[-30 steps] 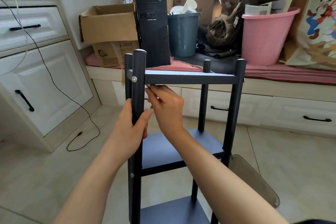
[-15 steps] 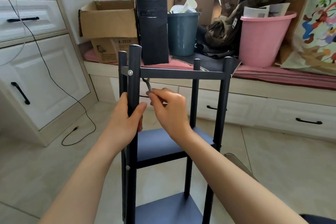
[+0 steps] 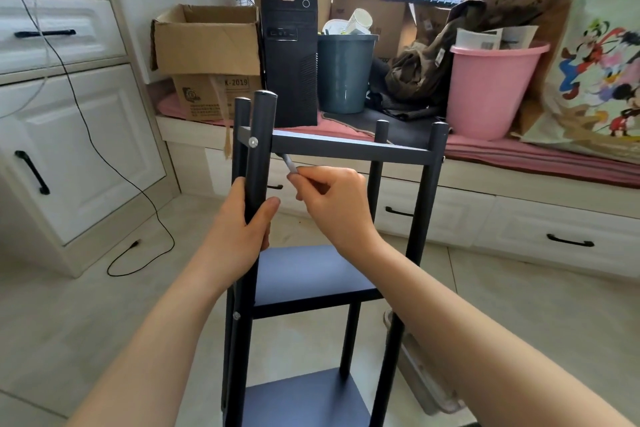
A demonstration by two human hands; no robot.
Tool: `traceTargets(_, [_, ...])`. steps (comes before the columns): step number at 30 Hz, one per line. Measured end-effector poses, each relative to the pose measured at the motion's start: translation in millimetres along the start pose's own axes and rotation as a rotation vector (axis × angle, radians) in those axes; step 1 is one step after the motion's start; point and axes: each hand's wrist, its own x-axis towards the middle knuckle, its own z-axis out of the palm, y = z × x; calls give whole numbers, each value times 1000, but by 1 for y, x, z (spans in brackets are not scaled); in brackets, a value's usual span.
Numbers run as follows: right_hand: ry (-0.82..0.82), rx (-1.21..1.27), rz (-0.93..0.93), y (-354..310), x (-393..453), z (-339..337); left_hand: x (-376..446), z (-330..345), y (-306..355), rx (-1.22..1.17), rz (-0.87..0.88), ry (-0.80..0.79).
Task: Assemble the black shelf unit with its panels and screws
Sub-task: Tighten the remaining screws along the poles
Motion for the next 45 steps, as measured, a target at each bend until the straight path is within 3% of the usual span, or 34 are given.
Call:
traceTargets(9, [178,-62,-114,6,-10,26,-1,0,0,-22,11,-8])
traceTargets(20, [381,27,-205,23,-1,66,2,-4,-8,5,57,-9])
traceTargets(30, [417,105,-205,27,10,88,6,-7,-13,58,59,30])
traceTargets(38, [300,136,-153,32,10,88,8,-8,-8,71,2,37])
traceTargets(45, [-49,31,-77,34,8,56,9,-7,-3,84,-29,61])
